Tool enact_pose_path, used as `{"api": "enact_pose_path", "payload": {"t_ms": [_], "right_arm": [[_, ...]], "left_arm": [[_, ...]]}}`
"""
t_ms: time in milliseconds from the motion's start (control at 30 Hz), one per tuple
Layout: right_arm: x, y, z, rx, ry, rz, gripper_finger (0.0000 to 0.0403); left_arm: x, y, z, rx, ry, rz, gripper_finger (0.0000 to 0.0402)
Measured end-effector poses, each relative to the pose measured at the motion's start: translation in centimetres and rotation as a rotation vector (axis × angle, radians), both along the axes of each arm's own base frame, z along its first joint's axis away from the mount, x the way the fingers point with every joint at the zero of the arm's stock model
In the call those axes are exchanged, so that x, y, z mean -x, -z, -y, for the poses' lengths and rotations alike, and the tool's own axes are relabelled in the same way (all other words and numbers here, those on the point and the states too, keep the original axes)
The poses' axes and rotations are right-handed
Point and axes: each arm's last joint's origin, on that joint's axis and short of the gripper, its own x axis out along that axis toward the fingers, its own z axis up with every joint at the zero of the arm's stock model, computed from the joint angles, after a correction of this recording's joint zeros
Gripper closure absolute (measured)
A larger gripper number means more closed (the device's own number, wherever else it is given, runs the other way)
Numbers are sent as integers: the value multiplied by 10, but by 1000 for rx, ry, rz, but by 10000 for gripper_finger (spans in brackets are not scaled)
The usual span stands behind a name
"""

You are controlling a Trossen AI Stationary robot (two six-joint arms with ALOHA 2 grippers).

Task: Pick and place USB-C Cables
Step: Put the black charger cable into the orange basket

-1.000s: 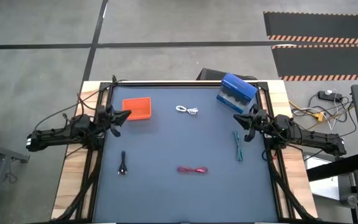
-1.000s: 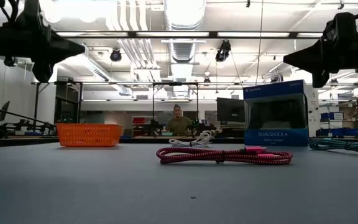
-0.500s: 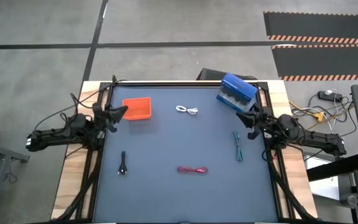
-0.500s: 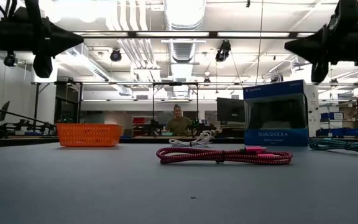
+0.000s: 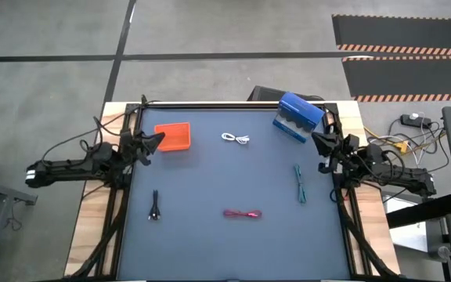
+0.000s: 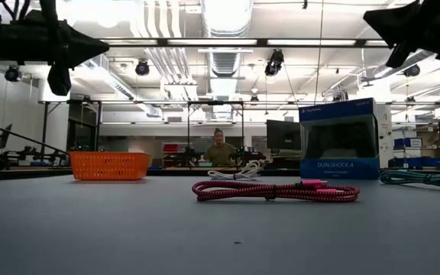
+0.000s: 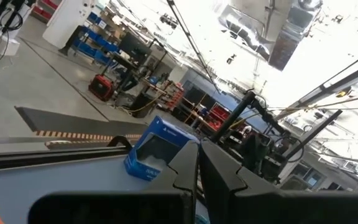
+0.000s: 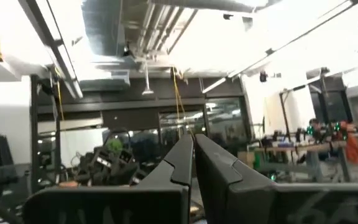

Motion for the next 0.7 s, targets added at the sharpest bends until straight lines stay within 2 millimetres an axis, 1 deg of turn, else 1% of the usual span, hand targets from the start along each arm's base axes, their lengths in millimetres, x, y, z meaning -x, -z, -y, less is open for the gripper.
{"api": "enact_pose_path", "payload": {"t_ms": [67, 200, 433, 600, 700], "right_arm": [[0, -1, 0, -3, -11, 3, 394], [0, -4, -2, 10, -89, 12, 394], [1, -4, -3, 10, -96, 14, 394], [1, -5, -3, 10, -95, 15, 394], [1, -5, -3, 8, -96, 16, 394]], "left_arm": [[-5, 1, 0, 34, 6, -23, 400], [-15, 3, -1, 83, 16, -75, 400], [-34, 4, 1, 170, 77, -155, 400], [-51, -2, 8, 196, 159, -212, 400], [-62, -14, 15, 209, 246, -211, 400]]}}
